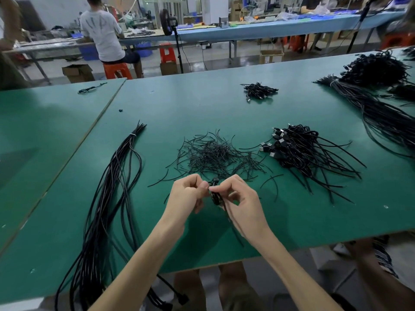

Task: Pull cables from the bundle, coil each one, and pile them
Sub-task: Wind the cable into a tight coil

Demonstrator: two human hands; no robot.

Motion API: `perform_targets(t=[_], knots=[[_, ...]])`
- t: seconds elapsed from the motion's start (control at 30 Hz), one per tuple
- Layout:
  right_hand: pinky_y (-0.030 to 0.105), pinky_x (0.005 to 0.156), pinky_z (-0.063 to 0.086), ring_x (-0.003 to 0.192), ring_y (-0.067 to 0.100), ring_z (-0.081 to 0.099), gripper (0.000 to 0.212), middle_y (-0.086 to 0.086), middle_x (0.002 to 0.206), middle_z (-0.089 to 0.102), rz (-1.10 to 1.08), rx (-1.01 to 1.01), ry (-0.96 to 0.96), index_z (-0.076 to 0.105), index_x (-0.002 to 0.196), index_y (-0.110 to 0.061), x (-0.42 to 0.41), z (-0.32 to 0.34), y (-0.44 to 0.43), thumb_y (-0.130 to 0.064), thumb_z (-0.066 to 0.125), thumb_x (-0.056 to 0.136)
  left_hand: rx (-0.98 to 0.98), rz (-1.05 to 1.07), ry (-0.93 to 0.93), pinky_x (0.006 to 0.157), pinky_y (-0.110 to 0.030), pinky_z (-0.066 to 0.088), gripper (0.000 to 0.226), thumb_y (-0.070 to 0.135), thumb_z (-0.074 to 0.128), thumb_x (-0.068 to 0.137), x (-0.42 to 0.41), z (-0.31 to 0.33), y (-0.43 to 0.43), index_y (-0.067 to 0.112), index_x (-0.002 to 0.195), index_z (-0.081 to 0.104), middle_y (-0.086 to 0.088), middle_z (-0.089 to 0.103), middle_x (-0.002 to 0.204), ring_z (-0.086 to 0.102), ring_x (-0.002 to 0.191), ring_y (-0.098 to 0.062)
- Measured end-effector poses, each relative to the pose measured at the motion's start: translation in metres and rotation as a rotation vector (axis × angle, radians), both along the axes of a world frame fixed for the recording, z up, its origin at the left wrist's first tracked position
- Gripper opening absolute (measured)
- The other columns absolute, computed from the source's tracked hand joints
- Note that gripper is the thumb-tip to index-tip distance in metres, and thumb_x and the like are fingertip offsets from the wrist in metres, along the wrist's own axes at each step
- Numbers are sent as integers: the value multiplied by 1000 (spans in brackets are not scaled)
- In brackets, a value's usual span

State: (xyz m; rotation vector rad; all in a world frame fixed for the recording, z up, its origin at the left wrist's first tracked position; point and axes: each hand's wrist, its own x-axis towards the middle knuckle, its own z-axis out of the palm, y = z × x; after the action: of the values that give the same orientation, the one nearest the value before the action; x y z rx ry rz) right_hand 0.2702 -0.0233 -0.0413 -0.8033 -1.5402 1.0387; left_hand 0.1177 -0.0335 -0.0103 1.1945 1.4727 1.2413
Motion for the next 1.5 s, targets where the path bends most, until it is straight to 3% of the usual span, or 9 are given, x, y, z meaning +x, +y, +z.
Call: perform_targets(t=[0.1, 0.27, 0.37, 0.53, 0.73, 0.9, 1.17, 1.3, 1.5], knots=[[29, 66, 47, 79, 11, 58, 29, 2, 89, 63, 105, -149, 76, 79, 110, -21, 5, 1, 1, 0, 63, 97, 217, 8, 200, 53, -27, 38, 28, -3, 59, 98, -12, -2, 1, 5, 73, 50, -3, 51, 57, 46, 53, -24], [28, 63, 47, 73, 20, 66, 38, 2, 85, 68, 176, -331, 99, 66, 108, -16, 5, 4, -1, -51, 66, 94, 593, -63, 625, 61, -36, 50, 15, 3, 53, 89, -25, -3, 0, 11, 77, 56, 6, 55, 77, 57, 70, -19], [24, 71, 50, 82, 11, 64, 47, -7, 87, 68, 170, -321, 5, 62, 106, -18, 4, 2, 1, -52, 80, 79, 660, -40, 640, 62, -38, 53, 15, 10, 49, 92, -25, -4, -2, 15, 79, 53, 9, 53, 80, 60, 73, -19], [20, 63, 39, 68, 11, 45, 9, -3, 72, 51, 257, -270, -74, 69, 94, -31, 4, 8, -1, -33, 77, 90, 637, -88, 684, 58, -25, 37, 26, -9, 52, 84, -17, -10, -6, 14, 77, 44, 14, 45, 76, 49, 69, -3], [26, 55, 39, 60, 7, 44, 35, -9, 64, 49, 89, -190, -70, 61, 88, -53, 1, 8, -4, -21, 76, 92, 470, -5, 542, 56, -16, 27, 40, -11, 59, 87, -6, -13, -8, 20, 71, 39, 15, 44, 63, 34, 59, -7], [26, 67, 56, 78, 9, 69, 27, -3, 81, 73, 29, -131, -48, 67, 92, -43, 1, 9, -7, -20, 79, 90, 334, -62, 275, 55, -31, 28, 28, -1, 57, 90, -2, -2, -10, 9, 69, 44, 9, 42, 54, 33, 55, -15], [9, 73, 40, 85, 3, 59, 31, -8, 91, 60, -93, 34, -240, 70, 99, -34, 0, 4, -9, -8, 79, 86, 101, -209, 76, 43, -24, 32, 11, 1, 50, 72, -20, 9, -12, 0, 66, 41, -1, 54, 58, 39, 38, -19], [10, 77, 41, 91, 4, 55, 40, -29, 95, 59, -162, 193, -276, 73, 99, -24, 1, 4, -11, 10, 73, 78, 12, -290, 51, 39, -21, 27, 13, -2, 47, 64, -16, 10, -13, 11, 60, 45, -1, 46, 54, 37, 37, -19], [17, 78, 45, 99, 14, 57, 41, -24, 99, 64, -238, 321, -262, 72, 102, -23, 2, 3, -7, 11, 68, 82, -36, -336, 17, 39, -20, 28, 13, -3, 45, 60, -7, 8, -9, 10, 60, 45, -15, 48, 65, 39, 36, -20]])
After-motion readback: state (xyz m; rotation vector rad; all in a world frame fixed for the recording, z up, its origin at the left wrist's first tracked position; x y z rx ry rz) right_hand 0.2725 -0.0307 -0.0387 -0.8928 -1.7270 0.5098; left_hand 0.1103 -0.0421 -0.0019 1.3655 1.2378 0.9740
